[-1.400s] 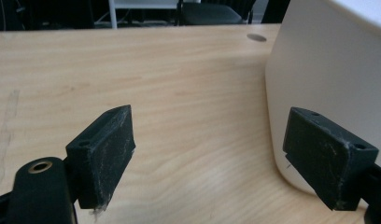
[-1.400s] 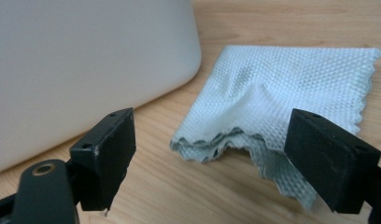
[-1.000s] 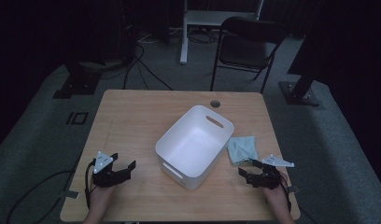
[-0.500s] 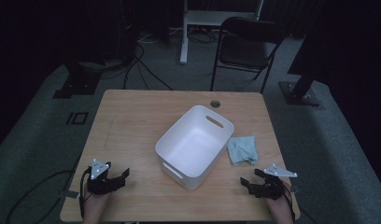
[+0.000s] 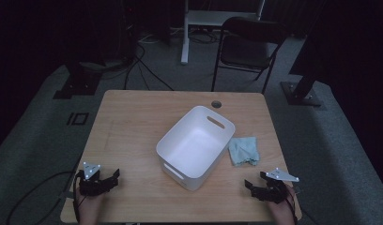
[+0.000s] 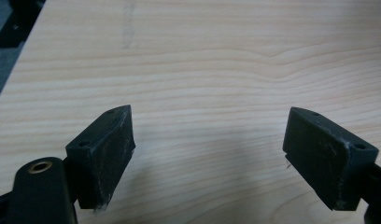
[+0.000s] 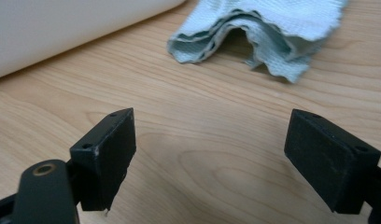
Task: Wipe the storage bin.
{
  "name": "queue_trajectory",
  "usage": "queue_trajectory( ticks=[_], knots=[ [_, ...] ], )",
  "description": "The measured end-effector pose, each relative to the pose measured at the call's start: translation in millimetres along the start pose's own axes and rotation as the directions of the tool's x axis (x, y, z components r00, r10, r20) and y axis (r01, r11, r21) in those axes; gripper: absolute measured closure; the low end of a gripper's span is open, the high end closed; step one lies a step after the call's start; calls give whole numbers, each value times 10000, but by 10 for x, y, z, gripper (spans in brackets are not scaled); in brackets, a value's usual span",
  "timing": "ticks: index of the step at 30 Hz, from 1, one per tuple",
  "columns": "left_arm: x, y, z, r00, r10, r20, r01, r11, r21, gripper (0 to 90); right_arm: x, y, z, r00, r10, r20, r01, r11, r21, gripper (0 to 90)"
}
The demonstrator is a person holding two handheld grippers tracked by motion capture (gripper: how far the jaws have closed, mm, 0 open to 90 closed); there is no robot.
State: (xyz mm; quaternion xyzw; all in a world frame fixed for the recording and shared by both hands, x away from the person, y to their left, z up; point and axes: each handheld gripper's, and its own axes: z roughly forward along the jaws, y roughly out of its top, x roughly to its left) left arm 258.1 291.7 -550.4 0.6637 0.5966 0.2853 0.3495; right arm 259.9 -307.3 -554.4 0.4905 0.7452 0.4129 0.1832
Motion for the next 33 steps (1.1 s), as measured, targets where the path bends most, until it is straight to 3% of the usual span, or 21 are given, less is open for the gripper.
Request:
queue_trajectory(
  ticks=[7, 14, 21, 33],
  knots=[
    [14, -12, 30, 9994, 75, -348, -61, 9991, 425, 173, -2, 4, 28, 9985, 223, 507, -246, 9987, 439, 164],
    [-26, -1, 71, 9972, 394, -635, -334, 9952, 920, 173, 106, 11, 72, 9896, -643, 1287, 535, 9948, 862, 163],
    [-4, 6, 91, 9988, 177, -447, -125, 9936, 1124, 173, 118, 12, 78, 9886, -746, 1310, 630, 9939, 905, 161],
    [-10, 11, 99, 9988, 171, -455, -118, 9934, 1145, 161, 118, 12, 79, 9886, -744, 1307, 629, 9939, 902, 161]
  ],
)
